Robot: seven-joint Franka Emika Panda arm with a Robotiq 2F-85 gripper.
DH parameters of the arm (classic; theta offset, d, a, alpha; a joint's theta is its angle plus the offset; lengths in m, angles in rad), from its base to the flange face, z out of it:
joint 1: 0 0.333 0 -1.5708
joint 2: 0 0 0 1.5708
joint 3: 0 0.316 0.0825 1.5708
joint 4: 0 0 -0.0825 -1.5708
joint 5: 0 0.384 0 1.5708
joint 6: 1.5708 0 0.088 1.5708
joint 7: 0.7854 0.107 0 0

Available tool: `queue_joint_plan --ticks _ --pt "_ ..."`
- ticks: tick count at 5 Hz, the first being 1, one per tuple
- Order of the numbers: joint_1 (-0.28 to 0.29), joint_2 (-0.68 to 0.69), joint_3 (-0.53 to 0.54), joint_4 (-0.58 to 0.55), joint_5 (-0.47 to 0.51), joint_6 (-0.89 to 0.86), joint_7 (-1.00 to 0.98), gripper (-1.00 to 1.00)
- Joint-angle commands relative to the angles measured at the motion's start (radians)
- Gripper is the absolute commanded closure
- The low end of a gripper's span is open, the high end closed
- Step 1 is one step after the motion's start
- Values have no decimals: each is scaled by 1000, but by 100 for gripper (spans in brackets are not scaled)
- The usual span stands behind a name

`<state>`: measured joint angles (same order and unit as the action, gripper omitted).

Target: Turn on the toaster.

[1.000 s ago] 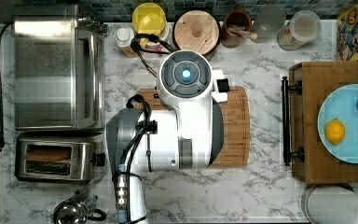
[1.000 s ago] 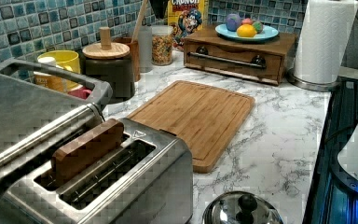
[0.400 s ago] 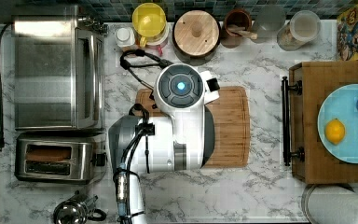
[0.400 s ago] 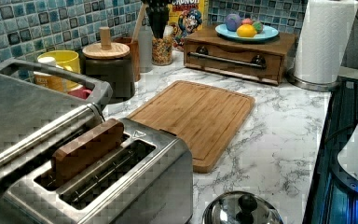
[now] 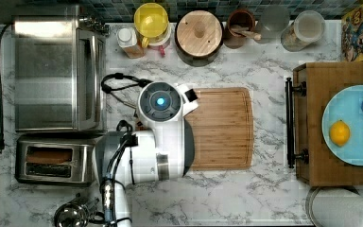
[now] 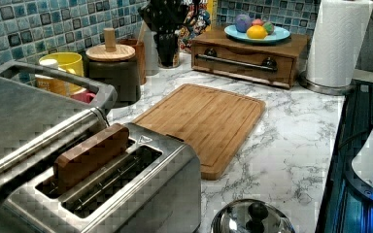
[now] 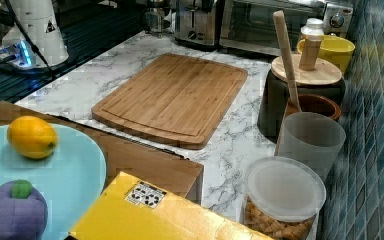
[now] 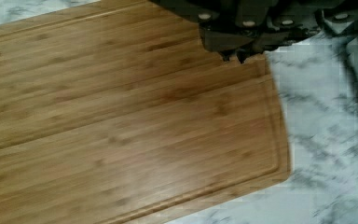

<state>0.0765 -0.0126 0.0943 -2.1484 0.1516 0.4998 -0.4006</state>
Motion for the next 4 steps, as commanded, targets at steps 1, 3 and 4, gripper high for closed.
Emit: queue_joint_plan --ticks 1,3,4 --pt "92 -134 106 -76 76 79 -94 100" --pt "143 -130 144 -118 78 55 -45 100" --pt "170 -158 156 -157 96 52 -36 100"
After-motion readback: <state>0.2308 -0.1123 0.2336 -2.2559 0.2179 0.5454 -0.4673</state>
